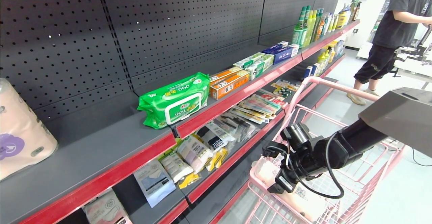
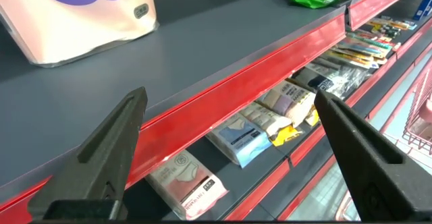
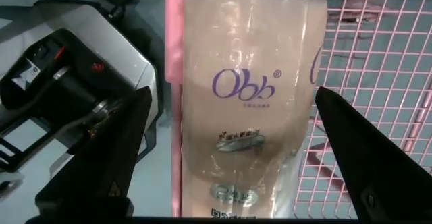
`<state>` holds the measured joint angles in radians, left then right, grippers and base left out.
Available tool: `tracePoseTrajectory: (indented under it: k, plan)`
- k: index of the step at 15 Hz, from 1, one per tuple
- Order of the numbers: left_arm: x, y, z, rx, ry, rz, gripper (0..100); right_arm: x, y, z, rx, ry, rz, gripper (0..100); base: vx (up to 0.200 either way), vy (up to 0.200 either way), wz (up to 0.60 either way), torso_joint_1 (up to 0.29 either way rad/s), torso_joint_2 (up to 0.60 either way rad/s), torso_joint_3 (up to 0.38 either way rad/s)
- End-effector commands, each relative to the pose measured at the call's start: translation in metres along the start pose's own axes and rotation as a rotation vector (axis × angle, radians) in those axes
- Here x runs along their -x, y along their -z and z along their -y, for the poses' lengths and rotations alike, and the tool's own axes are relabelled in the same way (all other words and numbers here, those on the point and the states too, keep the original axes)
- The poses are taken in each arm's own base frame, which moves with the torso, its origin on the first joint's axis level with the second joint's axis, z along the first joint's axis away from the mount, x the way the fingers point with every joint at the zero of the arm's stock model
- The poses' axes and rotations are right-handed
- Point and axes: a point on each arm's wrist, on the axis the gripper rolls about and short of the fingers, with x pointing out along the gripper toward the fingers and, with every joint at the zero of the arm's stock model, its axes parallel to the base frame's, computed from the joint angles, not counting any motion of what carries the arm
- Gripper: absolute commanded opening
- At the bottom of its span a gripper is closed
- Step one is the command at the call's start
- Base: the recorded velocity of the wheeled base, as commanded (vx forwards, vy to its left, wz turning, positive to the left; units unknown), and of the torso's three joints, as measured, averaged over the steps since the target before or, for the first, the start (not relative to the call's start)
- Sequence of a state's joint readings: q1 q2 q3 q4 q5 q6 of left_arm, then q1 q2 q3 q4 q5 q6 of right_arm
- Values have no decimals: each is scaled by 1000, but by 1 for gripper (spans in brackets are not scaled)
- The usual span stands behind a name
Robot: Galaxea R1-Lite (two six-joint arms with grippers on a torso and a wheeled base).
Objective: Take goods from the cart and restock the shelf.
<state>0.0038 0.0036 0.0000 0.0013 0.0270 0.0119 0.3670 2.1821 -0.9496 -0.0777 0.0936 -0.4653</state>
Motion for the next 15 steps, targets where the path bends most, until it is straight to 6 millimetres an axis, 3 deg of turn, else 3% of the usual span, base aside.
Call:
tracePoseTrajectory:
  k: [1, 9, 15]
  plan:
    - [0, 0, 0, 0, -1, -1, 100, -5, -1, 5, -5, 3, -1, 100, 0, 0, 0, 0, 0, 0]
    - [0, 0, 0, 0, -1, -1, 100, -26, 2, 22, -37, 16, -28, 100, 0, 0, 0, 0, 0, 0]
    - [0, 0, 0, 0, -1, -1, 100, -38, -2, 27, 49, 26, -42, 100, 0, 0, 0, 0, 0, 0]
